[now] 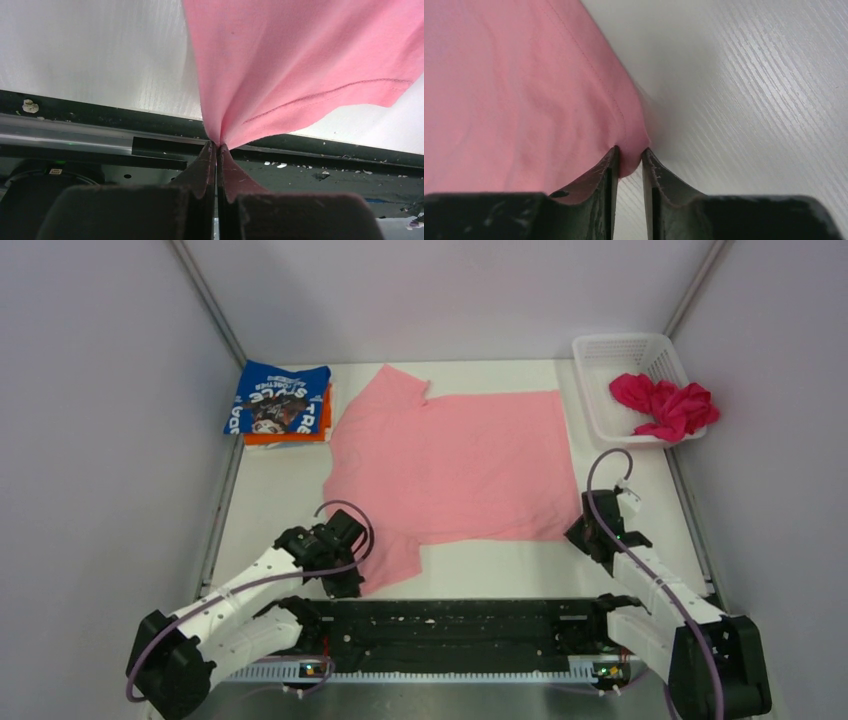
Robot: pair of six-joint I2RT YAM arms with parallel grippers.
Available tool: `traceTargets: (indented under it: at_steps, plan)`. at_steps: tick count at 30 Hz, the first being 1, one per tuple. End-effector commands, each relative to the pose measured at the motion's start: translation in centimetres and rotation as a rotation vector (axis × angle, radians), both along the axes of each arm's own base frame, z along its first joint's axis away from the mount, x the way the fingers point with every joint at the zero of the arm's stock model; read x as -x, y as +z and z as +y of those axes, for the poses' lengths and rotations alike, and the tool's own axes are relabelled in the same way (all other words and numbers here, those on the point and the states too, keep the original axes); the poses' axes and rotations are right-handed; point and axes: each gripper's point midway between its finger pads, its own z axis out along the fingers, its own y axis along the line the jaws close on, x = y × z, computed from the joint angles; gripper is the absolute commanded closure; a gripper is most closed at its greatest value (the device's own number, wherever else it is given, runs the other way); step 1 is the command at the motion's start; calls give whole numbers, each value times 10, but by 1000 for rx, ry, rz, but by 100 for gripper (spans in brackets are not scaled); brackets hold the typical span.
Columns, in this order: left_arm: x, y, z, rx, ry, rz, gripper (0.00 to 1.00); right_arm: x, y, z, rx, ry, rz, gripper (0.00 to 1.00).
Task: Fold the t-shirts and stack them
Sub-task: Grab the side of the flattened tshirt closest away from the robot with both arms
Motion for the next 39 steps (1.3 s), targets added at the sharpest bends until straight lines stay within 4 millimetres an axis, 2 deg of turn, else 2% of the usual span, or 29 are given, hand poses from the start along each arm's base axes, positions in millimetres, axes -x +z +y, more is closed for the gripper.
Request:
traceTargets:
  at_steps: [1,3,5,11,14,20,26,29,36,39]
  plan:
    - [10,1,4,2,18,22,100,0,0,0,-2,-5,2,86]
    - [14,3,0,26,13,37,100,5,1,0,-2,-1,14,96]
    - [16,4,-1,39,15,45,100,11,3,-1,1,5,28,100]
    - [25,7,-8,99,-21,61,100,26,8,-1,2,33,38,100]
    - [12,12,-19,150,-54,1,100,23,11,3,-10,57,9,100]
    - [-35,43,-47,218,-123,-183,100,2,26,11,-22,97,-37,100]
    - [-99,78,-46,109,-74,-403,100,-24,46,17,-21,121,-78,100]
    - [-127,97,-53,102,-70,-490,100,-38,56,17,-8,127,-91,100]
    - [-193,146,-32,-17,15,-662,100,-69,80,14,40,121,-112,100]
    - [-216,158,-21,-28,46,-695,100,-79,85,13,54,122,-110,100]
